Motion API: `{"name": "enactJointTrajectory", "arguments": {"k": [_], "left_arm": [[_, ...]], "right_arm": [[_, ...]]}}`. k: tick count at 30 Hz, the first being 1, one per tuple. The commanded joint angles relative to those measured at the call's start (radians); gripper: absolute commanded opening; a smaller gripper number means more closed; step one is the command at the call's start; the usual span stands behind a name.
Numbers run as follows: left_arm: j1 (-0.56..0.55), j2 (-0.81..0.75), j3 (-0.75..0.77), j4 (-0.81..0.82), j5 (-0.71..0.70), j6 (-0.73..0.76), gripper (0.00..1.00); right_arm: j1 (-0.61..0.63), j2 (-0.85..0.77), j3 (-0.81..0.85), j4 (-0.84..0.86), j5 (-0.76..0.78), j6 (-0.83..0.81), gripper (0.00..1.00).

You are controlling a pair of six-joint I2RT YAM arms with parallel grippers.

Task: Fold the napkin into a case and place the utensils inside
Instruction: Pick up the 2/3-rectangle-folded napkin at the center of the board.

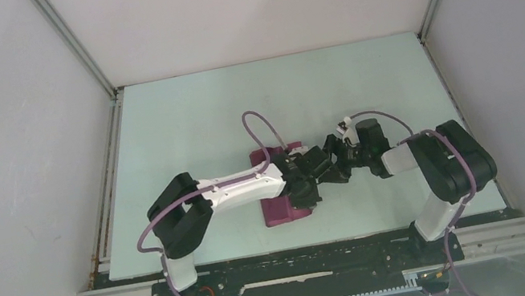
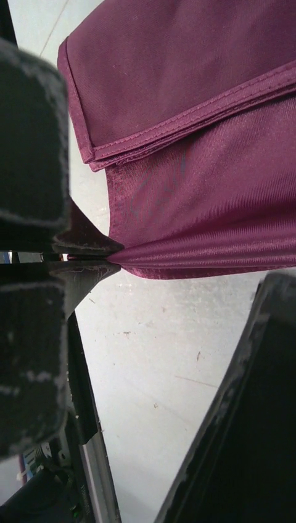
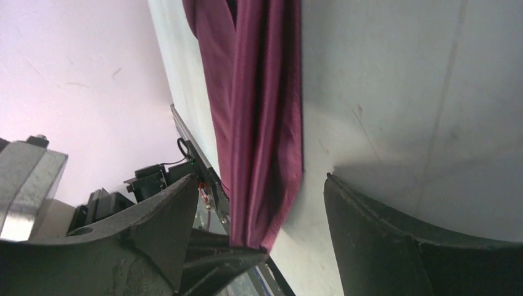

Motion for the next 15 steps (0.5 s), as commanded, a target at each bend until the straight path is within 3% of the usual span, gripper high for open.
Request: {"name": "enactJointTrajectory", "arguments": {"k": [1, 5, 15], "left_arm": [[0.001, -0.060, -0.005, 0.053, 0.022, -0.015, 0.00], [0.001, -0.059, -0.010, 0.061, 0.031, -0.013, 0.00], [0.013, -0.106, -0.041, 0.062, 0.043, -0.003, 0.00]], "right_arm": [[0.041, 0.064, 0.038, 0.162, 0.030, 0.073, 0.83], [0.053, 0.126, 0.053, 0.222, 0.041, 0.116, 0.82], [0.056, 0.187, 0.088, 0.184, 0.064, 0.083, 0.82]]}}
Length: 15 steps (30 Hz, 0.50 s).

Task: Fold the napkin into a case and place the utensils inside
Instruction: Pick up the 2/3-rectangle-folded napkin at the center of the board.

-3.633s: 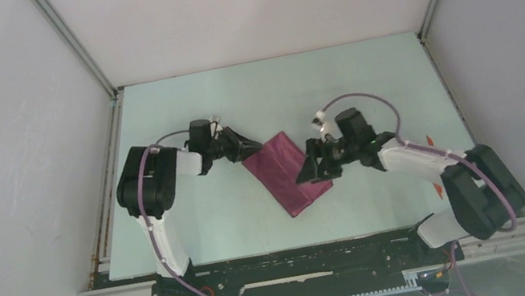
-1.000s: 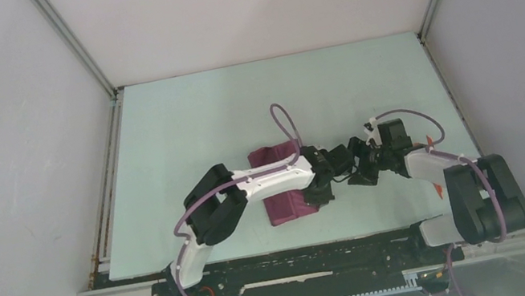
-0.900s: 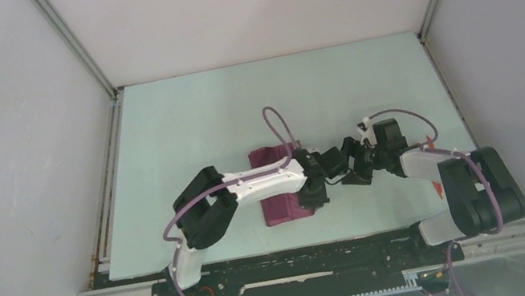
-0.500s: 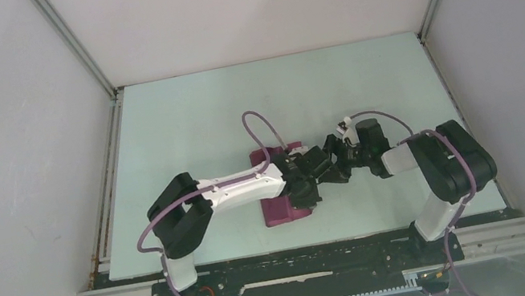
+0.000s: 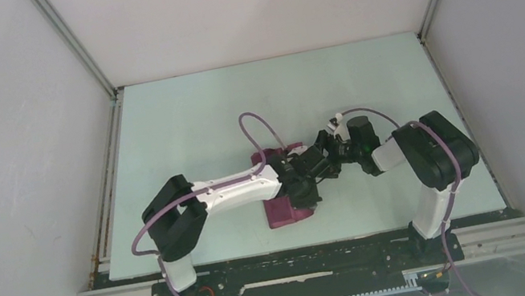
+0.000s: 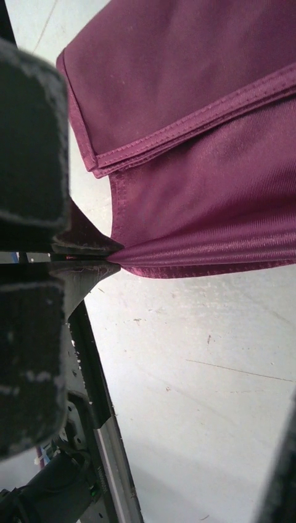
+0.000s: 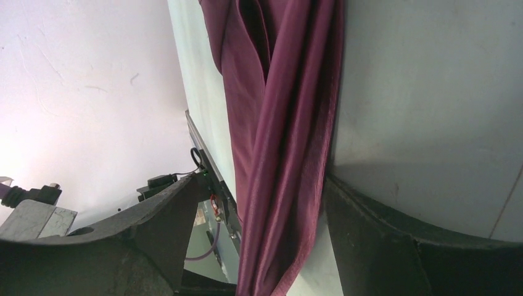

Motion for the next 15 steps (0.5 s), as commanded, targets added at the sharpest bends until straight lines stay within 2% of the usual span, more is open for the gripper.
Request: {"name": "enactJointTrajectory", "arguments": {"k": [1, 4, 6, 11, 15], "left_arm": [[0.011, -0.085, -0.017, 0.009, 0.007, -0.003, 0.00], [0.017, -0.100, -0.029, 0.011, 0.007, 0.001, 0.00], [0.019, -0.102, -0.033, 0.022, 0.017, 0.002, 0.00], [0.021, -0.085, -0.017, 0.027, 0.036, 0.014, 0.00], [0.021, -0.086, -0.024, 0.040, 0.044, 0.017, 0.00]], "right_arm": [[0.002, 0.046, 0.022, -0.004, 0.049, -0.019, 0.82], [-0.011, 0.025, 0.021, -0.063, 0.059, -0.056, 0.82], [-0.007, 0.027, 0.021, -0.044, 0.055, -0.045, 0.81], [-0.005, 0.039, 0.016, 0.023, 0.059, -0.001, 0.67], [-0.013, 0.035, 0.015, 0.042, 0.063, 0.008, 0.49]]}}
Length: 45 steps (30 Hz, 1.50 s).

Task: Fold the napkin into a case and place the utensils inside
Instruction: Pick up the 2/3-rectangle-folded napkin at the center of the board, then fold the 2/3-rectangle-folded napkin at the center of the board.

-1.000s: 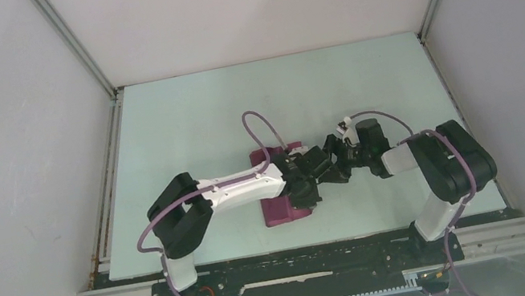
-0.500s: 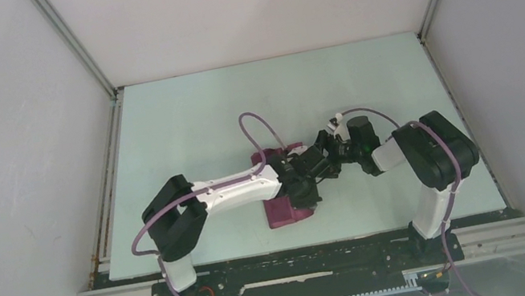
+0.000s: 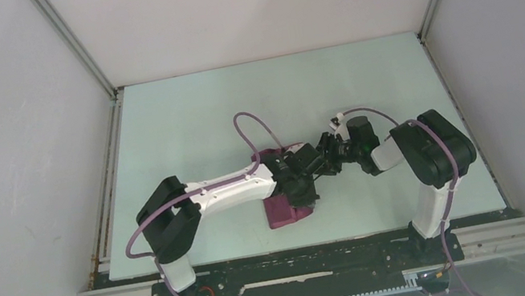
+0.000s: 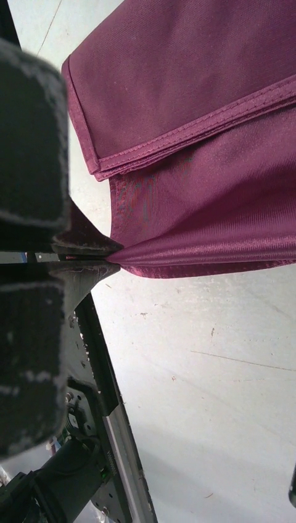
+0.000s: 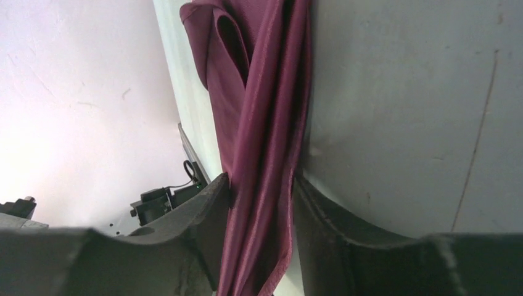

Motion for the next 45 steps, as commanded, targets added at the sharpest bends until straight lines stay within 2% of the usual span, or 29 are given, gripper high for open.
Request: {"name": "enactJointTrajectory", "arguments": {"k": [1, 3, 5, 7, 9, 16, 19, 21, 22, 23, 31, 34, 37, 41, 44, 45], "left_arm": [[0.003, -0.035, 0.005, 0.034, 0.020, 0.014, 0.00], [0.003, -0.031, 0.005, 0.039, 0.027, 0.016, 0.00], [0.003, -0.030, 0.005, 0.042, 0.028, 0.019, 0.00], [0.003, -0.034, 0.002, 0.046, 0.029, 0.020, 0.00], [0.002, -0.039, -0.002, 0.051, 0.029, 0.020, 0.00], [0.003, -0.036, -0.012, 0.070, 0.038, 0.021, 0.00], [0.003, -0.031, -0.011, 0.078, 0.038, 0.024, 0.00], [0.003, -0.023, -0.012, 0.087, 0.069, 0.027, 0.00], [0.003, -0.020, -0.013, 0.098, 0.080, 0.030, 0.00], [0.003, -0.018, -0.016, 0.111, 0.093, 0.033, 0.03], [0.018, -0.105, -0.069, 0.223, 0.147, 0.066, 0.46], [0.035, -0.191, -0.109, 0.268, 0.164, 0.092, 0.57], [0.075, -0.316, -0.178, 0.273, 0.119, 0.112, 0.56], [0.236, -0.503, -0.427, 0.329, 0.107, 0.066, 0.48], [0.385, -0.572, -0.597, 0.439, 0.127, 0.033, 0.61], [0.414, -0.576, -0.632, 0.470, 0.124, 0.035, 0.62]], "right_arm": [[-0.008, 0.006, -0.003, 0.047, 0.029, 0.011, 0.45], [-0.006, 0.009, -0.002, 0.068, 0.029, 0.020, 0.42], [-0.008, 0.014, -0.002, 0.080, 0.030, 0.025, 0.42], [-0.009, 0.027, -0.003, 0.096, 0.029, 0.033, 0.51], [-0.012, 0.037, -0.002, 0.106, 0.028, 0.037, 0.54], [-0.019, 0.058, 0.004, 0.140, 0.021, 0.046, 0.47], [-0.020, 0.054, 0.004, 0.143, 0.021, 0.044, 0.35], [-0.018, 0.056, 0.004, 0.152, 0.022, 0.047, 0.20], [-0.017, 0.057, 0.004, 0.161, 0.024, 0.051, 0.08], [-0.015, 0.060, 0.003, 0.172, 0.025, 0.056, 0.00], [-0.005, 0.062, 0.003, 0.164, 0.087, 0.044, 0.00], [0.005, 0.064, 0.003, 0.171, 0.104, 0.035, 0.00], [0.022, 0.045, 0.002, 0.165, 0.126, 0.023, 0.00], [0.043, 0.003, 0.003, 0.122, 0.168, 0.011, 0.00], [0.063, -0.050, 0.009, 0.056, 0.212, -0.001, 0.00], [0.073, -0.070, 0.015, 0.013, 0.236, -0.017, 0.00]]}}
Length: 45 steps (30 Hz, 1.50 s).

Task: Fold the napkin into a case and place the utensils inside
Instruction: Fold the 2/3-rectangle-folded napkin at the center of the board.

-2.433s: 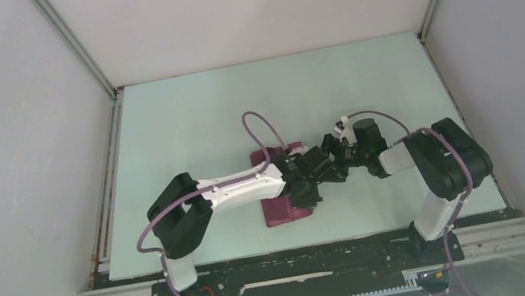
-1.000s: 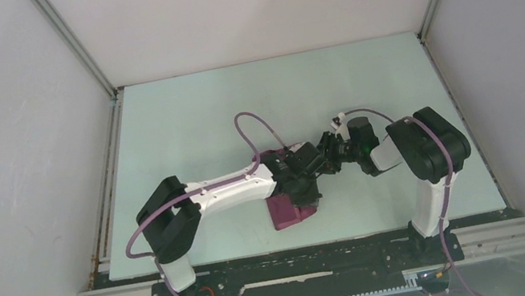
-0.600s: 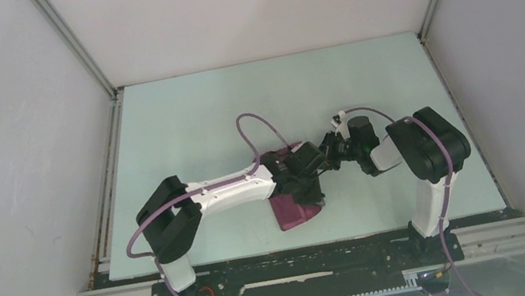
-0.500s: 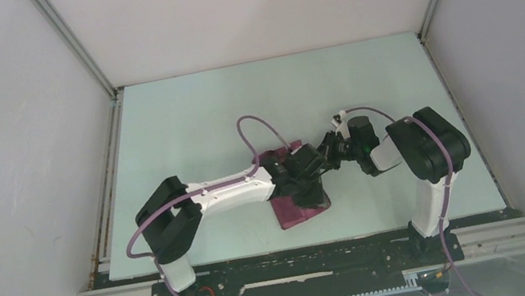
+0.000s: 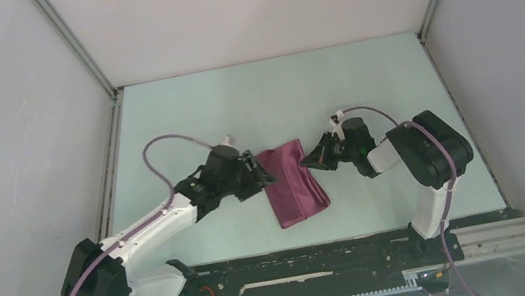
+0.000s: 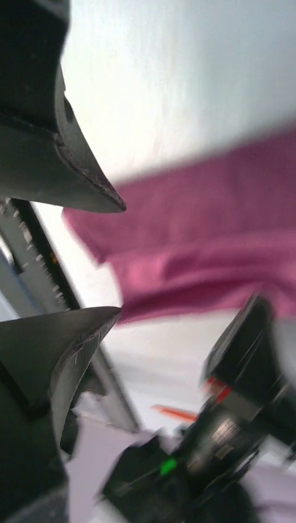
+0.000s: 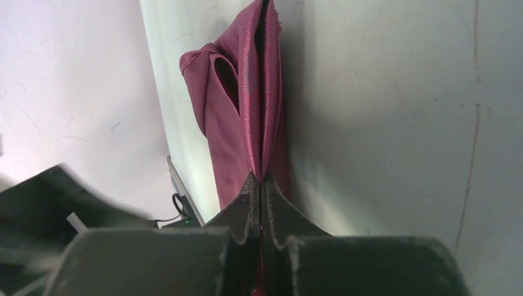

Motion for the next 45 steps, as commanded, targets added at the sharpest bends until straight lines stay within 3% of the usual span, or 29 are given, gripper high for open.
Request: {"name": "enactJointTrajectory", "arguments": {"k": [1, 4, 12, 17, 29, 38, 45], "left_arm": [[0.142, -0.018, -0.179, 0.131, -0.007, -0.025, 0.63], [0.170, 0.046, -0.213, 0.211, 0.016, -0.031, 0.59], [0.172, 0.240, -0.223, 0.401, 0.093, -0.057, 0.35], [0.174, 0.323, -0.232, 0.491, 0.147, -0.074, 0.28], [0.191, 0.365, -0.255, 0.548, 0.187, -0.055, 0.25], [0.236, 0.343, -0.292, 0.569, 0.216, -0.032, 0.25], [0.259, 0.308, -0.314, 0.570, 0.227, -0.013, 0.32]], "right_arm": [[0.041, -0.114, 0.022, -0.128, 0.112, -0.068, 0.00], [0.080, -0.155, 0.056, -0.247, 0.186, -0.105, 0.00], [0.207, -0.245, 0.168, -0.541, 0.438, -0.121, 0.00], [0.289, -0.231, 0.260, -0.661, 0.564, -0.108, 0.00], [0.452, -0.131, 0.392, -0.772, 0.771, -0.097, 0.00], [0.491, -0.092, 0.397, -0.698, 0.785, -0.128, 0.00], [0.489, -0.104, 0.411, -0.723, 0.763, -0.052, 0.00]]}}
